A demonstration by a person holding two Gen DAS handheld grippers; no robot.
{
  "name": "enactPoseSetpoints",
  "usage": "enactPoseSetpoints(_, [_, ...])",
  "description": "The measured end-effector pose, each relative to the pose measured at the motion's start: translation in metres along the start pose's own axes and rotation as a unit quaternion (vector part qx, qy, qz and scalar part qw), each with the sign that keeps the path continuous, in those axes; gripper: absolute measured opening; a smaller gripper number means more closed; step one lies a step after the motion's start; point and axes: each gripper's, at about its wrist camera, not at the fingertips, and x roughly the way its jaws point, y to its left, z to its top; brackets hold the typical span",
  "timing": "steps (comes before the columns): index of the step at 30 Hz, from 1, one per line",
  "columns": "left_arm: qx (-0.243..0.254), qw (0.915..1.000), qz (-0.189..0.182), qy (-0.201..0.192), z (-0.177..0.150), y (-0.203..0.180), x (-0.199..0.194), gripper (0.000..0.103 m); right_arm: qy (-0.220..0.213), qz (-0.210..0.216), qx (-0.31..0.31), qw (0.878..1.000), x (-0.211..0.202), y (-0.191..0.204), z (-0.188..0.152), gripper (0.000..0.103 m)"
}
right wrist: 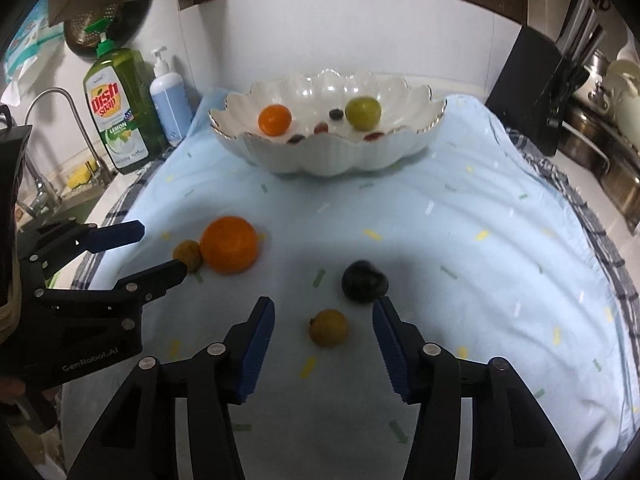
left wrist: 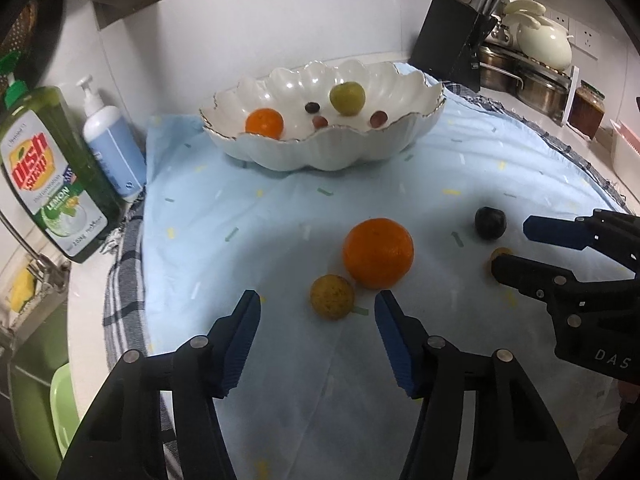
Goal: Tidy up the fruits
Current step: 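Grasp a small yellow-brown fruit with the left tool while the right tool grasps another, then lift both small fruits over the white bowl and open both tools to drop them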
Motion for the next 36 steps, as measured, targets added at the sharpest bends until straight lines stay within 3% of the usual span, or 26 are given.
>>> enactPoseSetpoints(11, [-0.005, 0.9998, -0.017, 0.012, 0.002, -0.001, 0.021, 0.040, 0.023, 0.007, 0.005, 1.000, 0.014, -0.001, -0.006, 0.038])
enactPoseSetpoints(16, [-0.013, 0.9994, -0.023, 0.020, 0.000, -0.001, 0.024, 0.027, 0.029, 0.008, 0.004, 1.000, 0.017, -0.001, -0.007, 0.028])
enactPoseSetpoints(36, [-0.059, 0.9982, -0.002, -0.008, 0.008, -0.006, -0.014, 0.026, -0.003, 0.031, -0.015, 0.999, -0.006, -0.009, 0.004, 0.025])
